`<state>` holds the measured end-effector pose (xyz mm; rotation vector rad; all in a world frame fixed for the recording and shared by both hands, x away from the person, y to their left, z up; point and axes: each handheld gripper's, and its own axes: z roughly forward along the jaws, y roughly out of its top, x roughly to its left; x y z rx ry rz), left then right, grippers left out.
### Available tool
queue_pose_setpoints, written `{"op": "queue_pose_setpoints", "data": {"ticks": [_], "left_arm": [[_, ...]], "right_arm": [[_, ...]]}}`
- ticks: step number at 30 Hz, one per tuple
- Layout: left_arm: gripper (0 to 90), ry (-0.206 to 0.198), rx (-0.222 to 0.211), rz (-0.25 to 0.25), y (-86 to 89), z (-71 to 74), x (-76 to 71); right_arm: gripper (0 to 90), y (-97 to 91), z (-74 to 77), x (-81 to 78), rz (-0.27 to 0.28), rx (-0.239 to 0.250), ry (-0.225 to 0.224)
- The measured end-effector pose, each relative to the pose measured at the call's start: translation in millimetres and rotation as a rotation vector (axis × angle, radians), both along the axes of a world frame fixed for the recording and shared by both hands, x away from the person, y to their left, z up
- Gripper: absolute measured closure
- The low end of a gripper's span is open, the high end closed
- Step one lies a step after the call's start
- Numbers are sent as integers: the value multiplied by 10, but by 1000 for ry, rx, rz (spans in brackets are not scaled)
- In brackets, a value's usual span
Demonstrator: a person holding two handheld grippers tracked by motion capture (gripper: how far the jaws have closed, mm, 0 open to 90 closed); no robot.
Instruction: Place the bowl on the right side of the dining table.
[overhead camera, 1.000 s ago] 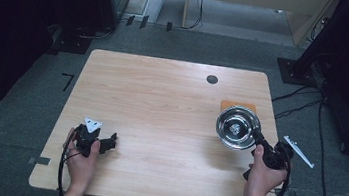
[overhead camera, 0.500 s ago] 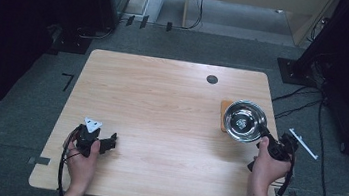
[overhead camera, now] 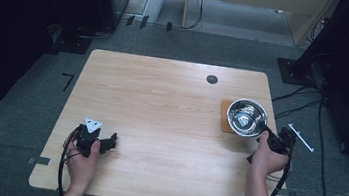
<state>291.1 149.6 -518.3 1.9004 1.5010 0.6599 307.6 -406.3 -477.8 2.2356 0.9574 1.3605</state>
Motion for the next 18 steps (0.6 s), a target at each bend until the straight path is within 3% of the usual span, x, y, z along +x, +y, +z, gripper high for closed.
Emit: {"op": "queue_pose_setpoints", "data": {"ticks": [12,15,18], "left_arm": [[136,-1,0,-3,-1,-1,0],[136,0,-1,-3,-1,-1,0],[136,-1,-1,-3,-1,-1,0]], "right_arm": [[851,-8,-206,225,-38,39,75],[851,0,-218,269,-48,36,78],[851,2,-233,305,-65,69,72]]}}
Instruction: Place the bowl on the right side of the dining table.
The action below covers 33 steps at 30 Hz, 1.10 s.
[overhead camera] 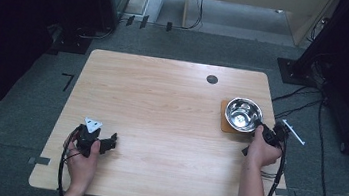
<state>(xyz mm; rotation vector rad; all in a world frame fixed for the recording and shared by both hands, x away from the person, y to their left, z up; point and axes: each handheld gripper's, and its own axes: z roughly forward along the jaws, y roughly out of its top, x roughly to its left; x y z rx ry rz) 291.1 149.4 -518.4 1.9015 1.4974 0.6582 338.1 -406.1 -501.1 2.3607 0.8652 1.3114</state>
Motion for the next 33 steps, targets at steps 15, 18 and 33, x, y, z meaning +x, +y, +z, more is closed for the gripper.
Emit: {"op": "queue_pose_setpoints", "data": {"ticks": [15,18,33], "left_arm": [[136,0,0,-1,-1,0,0],[136,0,0,-1,0,0,0],[136,0,0,-2,-1,0,0]], "right_arm": [[816,-11,-71,120,-50,65,-8],[751,-28,-63,114,-48,56,-33],[488,38,68,-18,44,-235,-110]]}}
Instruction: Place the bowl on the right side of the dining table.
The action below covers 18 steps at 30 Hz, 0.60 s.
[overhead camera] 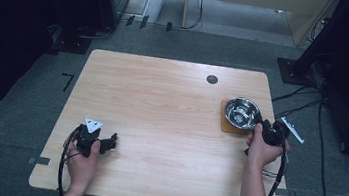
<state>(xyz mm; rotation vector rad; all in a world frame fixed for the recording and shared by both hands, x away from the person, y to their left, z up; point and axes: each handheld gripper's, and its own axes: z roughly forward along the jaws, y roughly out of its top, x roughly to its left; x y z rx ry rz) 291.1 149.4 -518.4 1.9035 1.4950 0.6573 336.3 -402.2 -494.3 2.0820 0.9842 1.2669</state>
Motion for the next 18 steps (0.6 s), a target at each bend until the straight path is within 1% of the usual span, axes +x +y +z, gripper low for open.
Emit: {"op": "queue_pose_setpoints", "data": {"ticks": [1,4,6,7,8,10,13,16,18], "left_arm": [[136,0,0,0,0,0,0],[136,-1,-2,1,-2,-1,1],[136,-1,-2,1,-2,-1,1],[136,-2,-2,1,-2,-1,1],[136,0,0,0,0,0,0],[136,-1,-2,2,-2,-1,0],[136,0,0,0,0,0,0],[136,-1,-2,1,-2,-1,0],[136,-1,-2,2,-2,-1,0]], "right_arm": [[450,0,2,-8,13,-14,0],[372,-13,20,-45,35,-56,9],[326,-23,48,-76,51,-63,10],[297,-26,58,-99,84,-82,13],[283,-22,75,-126,120,-99,15],[263,-9,104,-164,162,-123,-2],[247,21,147,-215,197,-148,-17],[230,58,190,-266,217,-164,-21],[228,82,210,-296,224,-182,-15]]}}
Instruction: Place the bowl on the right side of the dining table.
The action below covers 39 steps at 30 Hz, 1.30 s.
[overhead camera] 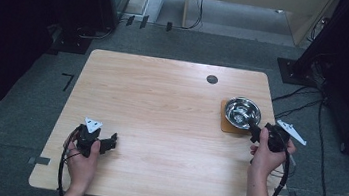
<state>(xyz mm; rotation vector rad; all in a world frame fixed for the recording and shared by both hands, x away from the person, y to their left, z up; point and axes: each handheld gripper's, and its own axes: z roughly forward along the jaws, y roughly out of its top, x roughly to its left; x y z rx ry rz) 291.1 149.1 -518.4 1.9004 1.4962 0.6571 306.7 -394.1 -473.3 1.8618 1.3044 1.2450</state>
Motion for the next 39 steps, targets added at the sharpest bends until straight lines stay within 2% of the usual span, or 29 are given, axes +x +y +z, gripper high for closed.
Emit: {"op": "queue_pose_setpoints", "data": {"ticks": [12,17,30,39], "left_arm": [[136,0,0,0,0,0,0],[136,0,0,0,0,0,0],[136,0,0,-1,0,0,0],[136,1,2,-2,2,1,0]], "right_arm": [[159,82,-30,-190,65,-82,43],[136,78,-61,-260,43,-109,61],[135,53,-169,-434,62,-126,80],[136,25,-264,-541,65,-113,94]]}}
